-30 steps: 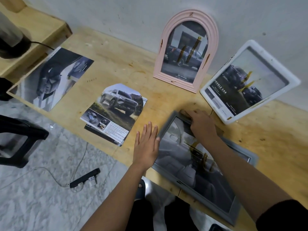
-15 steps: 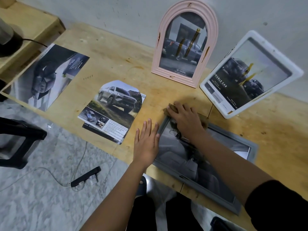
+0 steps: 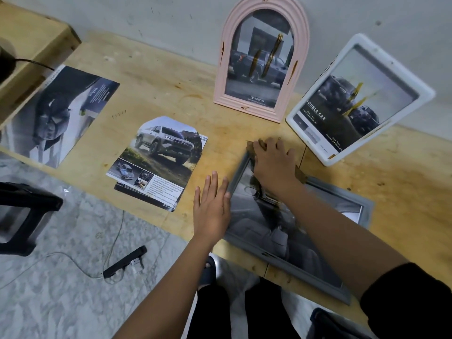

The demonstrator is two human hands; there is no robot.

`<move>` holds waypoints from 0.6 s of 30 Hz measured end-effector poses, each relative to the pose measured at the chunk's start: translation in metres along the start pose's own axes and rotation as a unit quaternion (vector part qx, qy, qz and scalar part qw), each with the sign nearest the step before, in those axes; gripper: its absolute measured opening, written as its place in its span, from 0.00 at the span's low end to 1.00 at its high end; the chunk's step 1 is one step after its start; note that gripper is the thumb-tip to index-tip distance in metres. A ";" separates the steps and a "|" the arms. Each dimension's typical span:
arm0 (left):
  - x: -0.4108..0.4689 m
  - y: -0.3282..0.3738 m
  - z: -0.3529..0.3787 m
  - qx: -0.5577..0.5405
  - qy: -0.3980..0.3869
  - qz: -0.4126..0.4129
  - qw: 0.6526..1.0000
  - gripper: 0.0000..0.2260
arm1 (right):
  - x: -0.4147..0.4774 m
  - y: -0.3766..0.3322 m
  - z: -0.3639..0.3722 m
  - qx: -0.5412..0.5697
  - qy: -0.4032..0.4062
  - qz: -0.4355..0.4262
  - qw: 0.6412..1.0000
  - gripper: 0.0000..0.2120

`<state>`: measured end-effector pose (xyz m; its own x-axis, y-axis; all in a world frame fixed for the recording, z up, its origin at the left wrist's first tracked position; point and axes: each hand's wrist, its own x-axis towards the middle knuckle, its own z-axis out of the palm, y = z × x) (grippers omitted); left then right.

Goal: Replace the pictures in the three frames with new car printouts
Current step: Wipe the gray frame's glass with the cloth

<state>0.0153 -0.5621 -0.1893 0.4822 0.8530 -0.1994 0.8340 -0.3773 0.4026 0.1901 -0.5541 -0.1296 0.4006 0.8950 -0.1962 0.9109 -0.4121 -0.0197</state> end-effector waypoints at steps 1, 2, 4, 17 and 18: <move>0.000 0.000 0.000 0.000 0.001 0.002 1.000 0.21 | 0.002 0.004 -0.005 0.022 0.006 0.004 1.000 0.20; 0.000 0.000 0.000 -0.001 0.003 0.004 1.000 0.22 | 0.003 0.008 -0.009 0.048 0.027 0.013 0.998 0.18; -0.001 -0.001 0.000 -0.005 0.008 0.006 1.000 0.26 | 0.005 0.016 -0.014 0.097 0.087 0.041 0.991 0.16; -0.002 -0.002 0.002 0.005 0.024 0.008 1.000 0.29 | 0.003 0.018 0.043 0.133 0.050 -0.055 0.988 0.23; -0.002 -0.002 0.002 0.005 0.026 0.007 1.000 0.28 | -0.001 0.021 0.043 0.148 0.067 -0.056 0.985 0.21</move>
<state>0.0134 -0.5639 -0.1911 0.4799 0.8650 -0.1467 0.8297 -0.3931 0.3963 0.2050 -0.5711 -0.1723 0.3269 0.9439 -0.0467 0.8893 -0.3239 -0.3229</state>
